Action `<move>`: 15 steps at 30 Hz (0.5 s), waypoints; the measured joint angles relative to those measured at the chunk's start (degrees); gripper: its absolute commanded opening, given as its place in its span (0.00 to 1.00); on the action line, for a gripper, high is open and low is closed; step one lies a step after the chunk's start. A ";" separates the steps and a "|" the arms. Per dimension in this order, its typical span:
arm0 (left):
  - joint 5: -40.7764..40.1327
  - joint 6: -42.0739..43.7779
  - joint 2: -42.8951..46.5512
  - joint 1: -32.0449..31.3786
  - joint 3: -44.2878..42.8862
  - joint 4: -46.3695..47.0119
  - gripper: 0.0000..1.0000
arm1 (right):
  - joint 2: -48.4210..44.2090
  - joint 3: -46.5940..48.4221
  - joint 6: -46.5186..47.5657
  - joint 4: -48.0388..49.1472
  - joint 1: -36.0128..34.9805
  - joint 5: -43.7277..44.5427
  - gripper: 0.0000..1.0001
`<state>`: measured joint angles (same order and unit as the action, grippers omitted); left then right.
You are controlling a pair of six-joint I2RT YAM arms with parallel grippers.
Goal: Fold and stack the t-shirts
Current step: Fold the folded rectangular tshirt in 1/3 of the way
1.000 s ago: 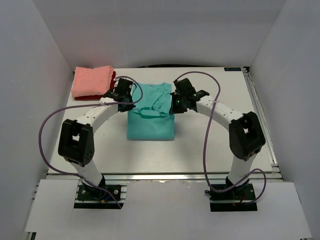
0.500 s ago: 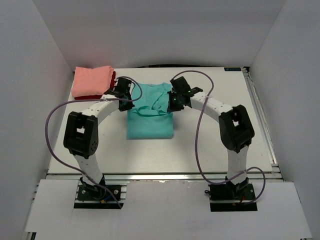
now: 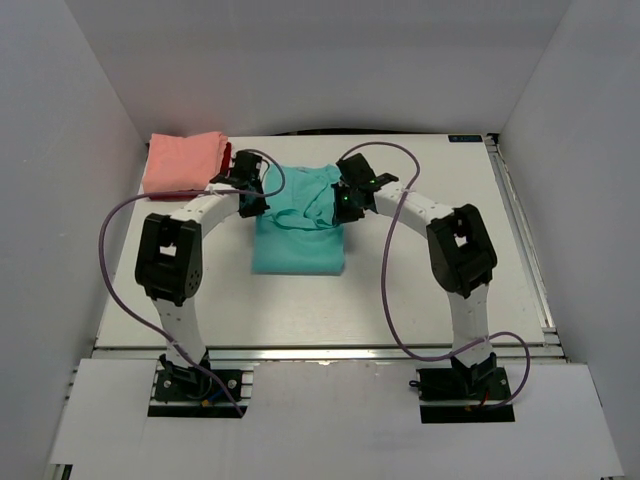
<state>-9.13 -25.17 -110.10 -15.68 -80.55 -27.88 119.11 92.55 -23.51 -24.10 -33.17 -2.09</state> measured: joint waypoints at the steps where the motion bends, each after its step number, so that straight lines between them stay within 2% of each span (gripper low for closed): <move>1: 0.13 0.20 -0.33 0.07 -0.48 0.07 0.00 | 0.15 0.02 0.00 0.00 0.04 0.07 0.12; 3: 0.44 0.52 -0.94 0.15 -1.31 0.07 0.02 | 0.22 0.02 0.00 -0.02 0.11 0.42 0.22; 4: 0.68 0.66 -1.18 0.20 -1.70 0.07 0.09 | 0.22 0.02 0.00 0.00 0.15 0.59 0.31; 6: 1.05 1.18 -1.29 0.22 -2.67 -0.48 0.15 | 0.22 0.02 -0.04 0.04 0.17 0.72 0.40; 7: 1.20 1.38 -1.29 0.24 -3.39 -0.79 0.28 | 0.22 0.02 0.07 0.04 0.22 1.16 0.49; 8: 1.38 1.55 -1.29 0.24 -4.07 -0.90 0.33 | 0.20 0.02 -0.31 0.07 0.22 1.51 0.54; 10: 1.66 1.92 -1.29 0.26 -6.01 -1.27 0.38 | 0.15 0.02 -0.33 0.37 0.33 2.36 0.62; 14: 2.03 2.34 -0.98 0.42 -9.01 -1.16 0.48 | 0.13 1.36 -0.59 0.48 1.05 3.93 0.69; 15: 2.10 2.27 -0.85 0.50 -9.49 -1.25 0.56 | 0.07 2.16 -0.61 0.55 1.36 4.35 0.70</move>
<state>-7.03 -22.90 -110.96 -15.18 -90.04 -29.12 119.17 94.72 -24.12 -23.55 -31.81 2.26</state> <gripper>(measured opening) 0.474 0.682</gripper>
